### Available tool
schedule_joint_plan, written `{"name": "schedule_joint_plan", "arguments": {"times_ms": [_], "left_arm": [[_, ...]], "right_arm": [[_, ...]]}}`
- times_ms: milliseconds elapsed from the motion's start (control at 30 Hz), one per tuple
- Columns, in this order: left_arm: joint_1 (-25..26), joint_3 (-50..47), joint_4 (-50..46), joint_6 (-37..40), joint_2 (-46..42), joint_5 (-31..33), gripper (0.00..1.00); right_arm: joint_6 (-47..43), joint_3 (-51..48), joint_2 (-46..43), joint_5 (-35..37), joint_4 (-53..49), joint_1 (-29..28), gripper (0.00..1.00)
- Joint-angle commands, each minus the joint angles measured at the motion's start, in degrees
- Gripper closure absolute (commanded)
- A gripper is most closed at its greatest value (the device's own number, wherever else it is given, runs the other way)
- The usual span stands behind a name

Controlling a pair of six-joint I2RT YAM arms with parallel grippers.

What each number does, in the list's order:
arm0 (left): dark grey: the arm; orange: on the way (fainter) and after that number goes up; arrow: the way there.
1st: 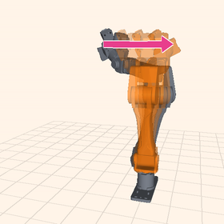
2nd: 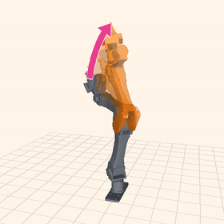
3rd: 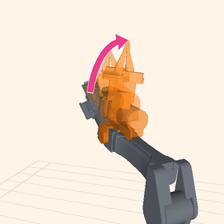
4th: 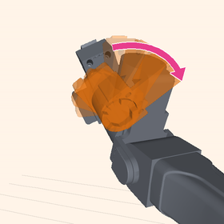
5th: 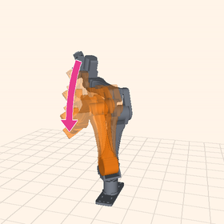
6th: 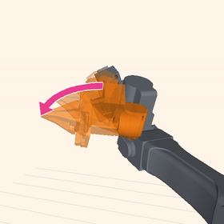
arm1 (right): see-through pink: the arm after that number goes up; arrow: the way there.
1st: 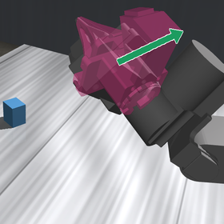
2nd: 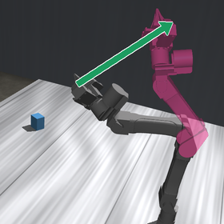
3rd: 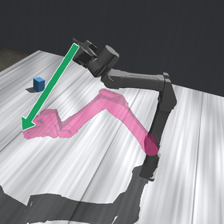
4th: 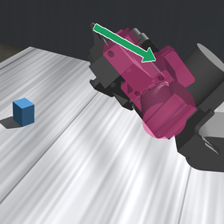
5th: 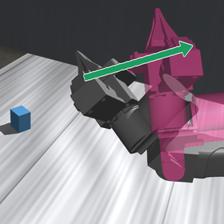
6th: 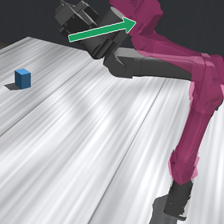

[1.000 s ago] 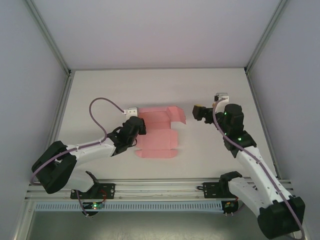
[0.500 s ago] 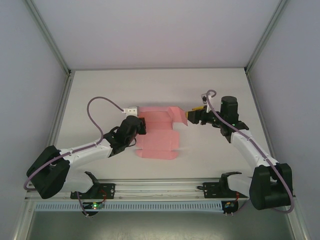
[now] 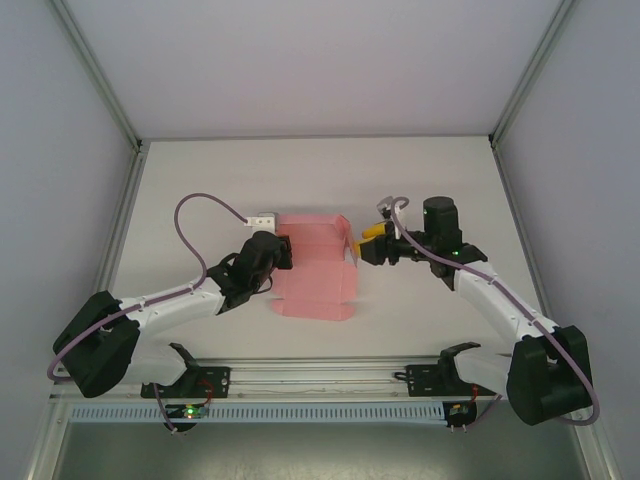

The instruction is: Assemble paper box

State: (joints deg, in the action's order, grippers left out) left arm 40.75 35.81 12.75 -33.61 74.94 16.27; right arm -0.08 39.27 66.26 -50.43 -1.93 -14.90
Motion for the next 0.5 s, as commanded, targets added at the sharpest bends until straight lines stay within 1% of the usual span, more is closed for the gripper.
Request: {"name": "schedule_joint_plan", "arguments": {"times_ms": [0,233,300,333,400,467], "left_arm": [[-0.8,0.7,0.1,0.5,-0.3,0.2,1.0],[-0.8,0.9,0.0,0.3,0.1,-0.1,1.0],[-0.8,1.1,-0.1,0.3,0.4,-0.4,1.0],[-0.8,1.2,-0.1,0.2,0.6,-0.5,1.0],[-0.8,1.4,-0.3,0.2,0.8,-0.8,1.0],[-0.8,1.6,-0.5,0.2,1.2,-0.9,1.0]], "right_arm": [[-3.0,0.9,0.4,-0.9,-0.9,-1.9,0.44],[-3.4,2.6,2.8,2.5,0.4,-5.4,0.43],[-2.2,2.9,3.7,3.6,1.9,-6.2,0.44],[-1.6,3.2,4.0,4.4,2.4,-6.7,0.44],[-0.3,3.6,4.5,7.4,3.7,-7.5,0.49],[0.5,4.2,4.8,11.1,4.1,-8.6,0.51]]}}
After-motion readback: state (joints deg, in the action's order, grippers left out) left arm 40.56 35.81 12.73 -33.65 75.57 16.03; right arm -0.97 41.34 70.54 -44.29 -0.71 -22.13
